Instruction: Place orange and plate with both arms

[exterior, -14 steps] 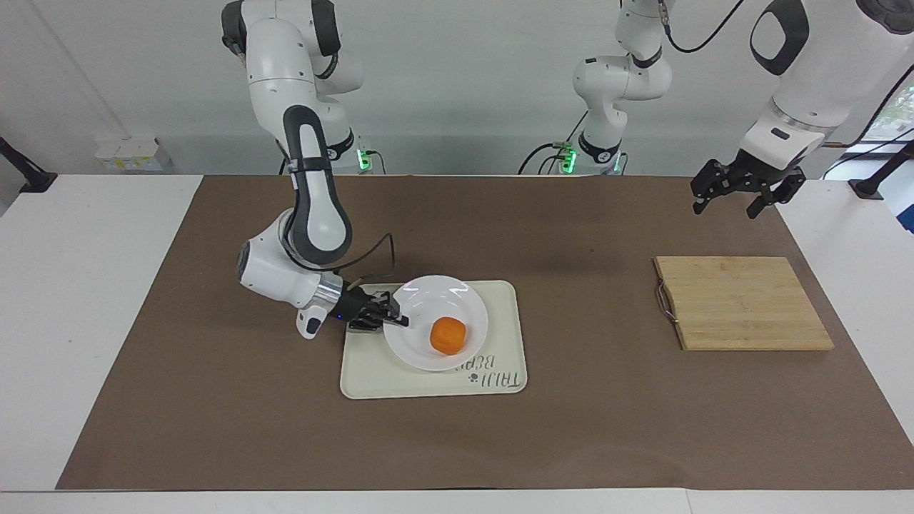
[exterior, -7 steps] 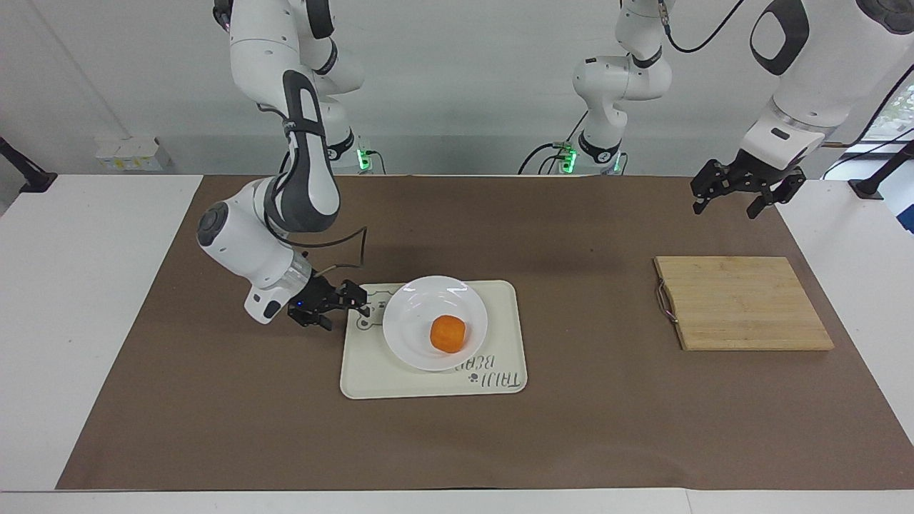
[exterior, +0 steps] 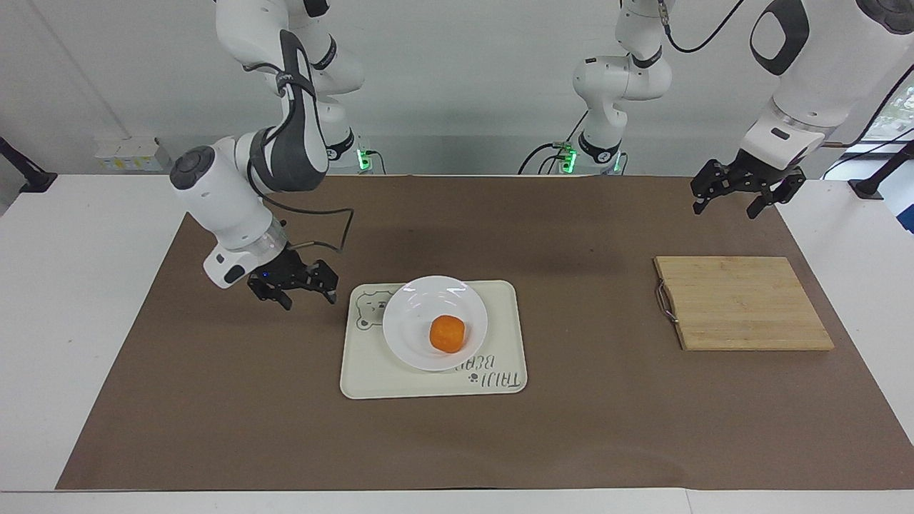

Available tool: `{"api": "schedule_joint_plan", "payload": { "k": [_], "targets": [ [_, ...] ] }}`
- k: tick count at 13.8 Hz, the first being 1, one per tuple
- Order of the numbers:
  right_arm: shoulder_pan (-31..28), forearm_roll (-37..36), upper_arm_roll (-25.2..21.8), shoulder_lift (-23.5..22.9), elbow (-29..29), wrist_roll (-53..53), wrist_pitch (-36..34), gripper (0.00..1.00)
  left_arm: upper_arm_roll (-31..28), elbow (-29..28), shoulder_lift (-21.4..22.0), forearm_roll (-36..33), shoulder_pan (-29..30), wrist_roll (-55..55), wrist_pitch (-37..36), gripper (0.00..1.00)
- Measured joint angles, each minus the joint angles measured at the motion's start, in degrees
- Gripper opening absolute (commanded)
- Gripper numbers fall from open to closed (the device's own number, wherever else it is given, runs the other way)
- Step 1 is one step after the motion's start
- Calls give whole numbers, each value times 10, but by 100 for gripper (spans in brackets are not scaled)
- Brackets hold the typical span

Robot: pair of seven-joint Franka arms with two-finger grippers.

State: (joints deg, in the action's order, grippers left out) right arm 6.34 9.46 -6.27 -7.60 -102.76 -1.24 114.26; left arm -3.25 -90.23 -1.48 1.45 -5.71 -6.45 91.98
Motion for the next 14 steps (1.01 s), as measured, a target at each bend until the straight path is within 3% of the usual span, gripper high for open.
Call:
{"api": "schedule_joint_plan", "payload": {
  "k": [6, 14],
  "targets": [
    [-17, -69, -3, 79, 17, -9, -88, 100, 0, 0, 0, 0, 0, 0, 0, 100],
    [-17, -102, 0, 101, 187, -9, -310, 100, 0, 0, 0, 0, 0, 0, 0, 100]
  ]
}}
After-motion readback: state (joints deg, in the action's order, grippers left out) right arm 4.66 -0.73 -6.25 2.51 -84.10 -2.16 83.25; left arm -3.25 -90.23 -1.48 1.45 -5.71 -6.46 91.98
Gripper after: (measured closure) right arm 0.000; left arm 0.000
